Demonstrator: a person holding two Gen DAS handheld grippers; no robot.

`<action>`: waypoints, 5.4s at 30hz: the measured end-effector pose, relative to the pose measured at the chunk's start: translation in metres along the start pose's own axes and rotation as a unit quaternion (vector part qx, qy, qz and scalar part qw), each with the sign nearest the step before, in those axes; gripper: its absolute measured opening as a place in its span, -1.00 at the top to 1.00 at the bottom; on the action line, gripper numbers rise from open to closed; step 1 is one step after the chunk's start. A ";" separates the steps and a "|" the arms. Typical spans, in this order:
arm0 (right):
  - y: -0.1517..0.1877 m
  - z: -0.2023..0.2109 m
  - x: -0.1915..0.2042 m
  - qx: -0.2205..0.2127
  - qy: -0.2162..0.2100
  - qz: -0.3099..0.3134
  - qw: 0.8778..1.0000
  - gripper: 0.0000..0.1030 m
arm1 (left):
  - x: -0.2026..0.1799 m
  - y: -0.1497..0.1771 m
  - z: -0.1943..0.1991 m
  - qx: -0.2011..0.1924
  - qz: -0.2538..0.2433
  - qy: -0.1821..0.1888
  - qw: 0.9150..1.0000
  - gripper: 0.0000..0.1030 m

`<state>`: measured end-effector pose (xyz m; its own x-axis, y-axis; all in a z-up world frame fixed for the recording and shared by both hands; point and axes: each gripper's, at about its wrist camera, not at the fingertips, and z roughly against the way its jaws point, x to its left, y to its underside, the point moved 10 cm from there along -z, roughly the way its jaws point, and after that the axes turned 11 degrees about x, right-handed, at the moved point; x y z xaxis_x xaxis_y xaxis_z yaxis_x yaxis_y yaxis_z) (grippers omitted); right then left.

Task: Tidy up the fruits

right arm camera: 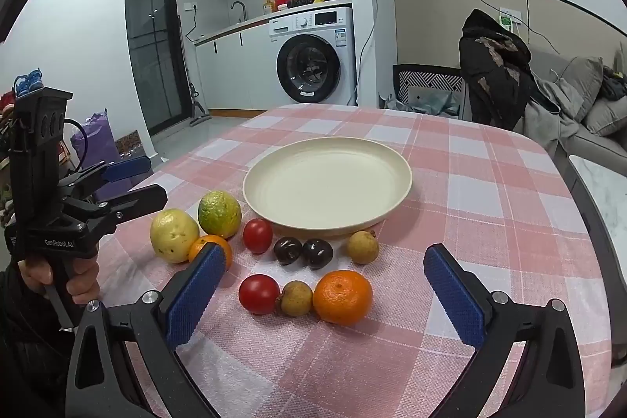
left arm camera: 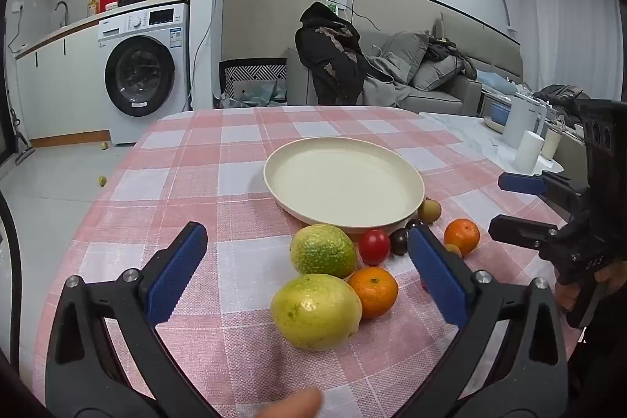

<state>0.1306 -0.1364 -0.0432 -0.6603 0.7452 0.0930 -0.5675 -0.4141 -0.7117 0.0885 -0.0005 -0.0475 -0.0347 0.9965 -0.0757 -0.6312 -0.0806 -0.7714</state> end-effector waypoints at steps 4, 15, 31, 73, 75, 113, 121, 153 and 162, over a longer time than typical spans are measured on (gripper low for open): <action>0.001 -0.001 0.003 0.003 0.001 0.001 1.000 -1.00 | -0.001 -0.001 -0.004 0.004 -0.003 -0.002 1.000 -0.98; 0.001 -0.001 0.000 0.003 -0.003 -0.005 1.000 -1.00 | -0.002 -0.001 0.001 -0.005 -0.006 -0.001 1.000 -0.98; 0.002 -0.002 -0.001 0.007 -0.010 -0.011 1.000 -1.00 | -0.004 -0.001 -0.004 -0.001 -0.013 -0.009 1.000 -0.98; 0.003 -0.003 -0.002 0.017 0.002 -0.007 1.000 -1.00 | -0.001 -0.001 0.002 0.000 -0.009 -0.006 1.000 -0.98; 0.003 -0.005 -0.003 0.022 0.003 -0.009 1.000 -1.00 | 0.004 -0.001 -0.001 0.006 0.003 -0.004 1.000 -0.98; 0.056 -0.050 -0.050 0.199 0.056 -0.043 0.977 -1.00 | 0.012 0.034 -0.038 0.131 -0.028 -0.026 0.991 -0.98; 0.058 -0.053 -0.049 0.205 0.063 -0.033 0.976 -1.00 | 0.014 0.041 -0.045 0.155 -0.018 -0.019 0.988 -0.98; 0.037 -0.053 -0.011 0.168 0.031 0.003 0.985 0.21 | -0.007 0.037 -0.034 0.134 -0.029 0.048 0.989 -0.10; 0.021 -0.037 -0.016 0.117 0.032 -0.021 0.992 0.21 | 0.002 0.017 -0.024 0.101 -0.012 0.036 0.994 -0.10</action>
<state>0.1474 -0.1377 -0.0855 -0.6056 0.7928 0.0683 -0.6973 -0.4873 -0.5256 0.0968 -0.0008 -0.0760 0.0331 0.9934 -0.1095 -0.7739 -0.0439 -0.6318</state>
